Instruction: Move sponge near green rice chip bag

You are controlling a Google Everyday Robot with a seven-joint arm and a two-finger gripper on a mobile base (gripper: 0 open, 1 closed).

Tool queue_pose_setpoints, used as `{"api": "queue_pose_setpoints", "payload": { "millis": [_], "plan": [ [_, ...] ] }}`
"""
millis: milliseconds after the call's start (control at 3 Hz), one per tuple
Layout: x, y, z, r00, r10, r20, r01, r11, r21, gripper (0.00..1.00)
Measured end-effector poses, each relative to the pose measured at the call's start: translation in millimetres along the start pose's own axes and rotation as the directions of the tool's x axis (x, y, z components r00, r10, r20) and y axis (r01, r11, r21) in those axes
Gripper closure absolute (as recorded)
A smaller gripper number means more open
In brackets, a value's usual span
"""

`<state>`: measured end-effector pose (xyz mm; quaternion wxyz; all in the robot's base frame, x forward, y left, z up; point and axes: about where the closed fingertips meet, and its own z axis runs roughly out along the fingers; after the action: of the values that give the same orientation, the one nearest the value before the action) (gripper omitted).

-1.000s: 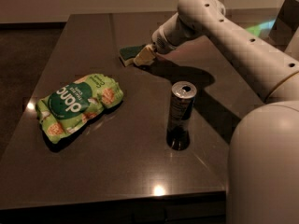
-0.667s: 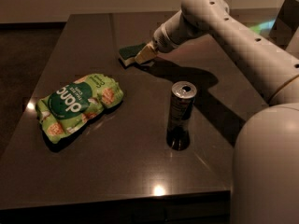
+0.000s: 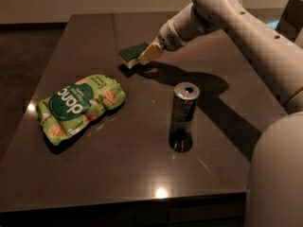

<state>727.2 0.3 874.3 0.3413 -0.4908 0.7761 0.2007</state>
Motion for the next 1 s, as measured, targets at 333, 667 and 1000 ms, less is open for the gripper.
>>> {"api": "queue_pose_setpoints", "payload": {
  "millis": [333,667,1000],
  "plan": [
    [-1.4,29.2,-13.5,0.999,-0.048,0.008,0.048,0.9962,-0.073,1.00],
    [-1.7,58.8,-21.2,0.996,-0.084,0.022,0.086,0.9842,-0.154,1.00],
    [0.1,85.7,-20.7,0.993,-0.114,0.026,0.117,0.9664,-0.229,0.86]
  ]
}}
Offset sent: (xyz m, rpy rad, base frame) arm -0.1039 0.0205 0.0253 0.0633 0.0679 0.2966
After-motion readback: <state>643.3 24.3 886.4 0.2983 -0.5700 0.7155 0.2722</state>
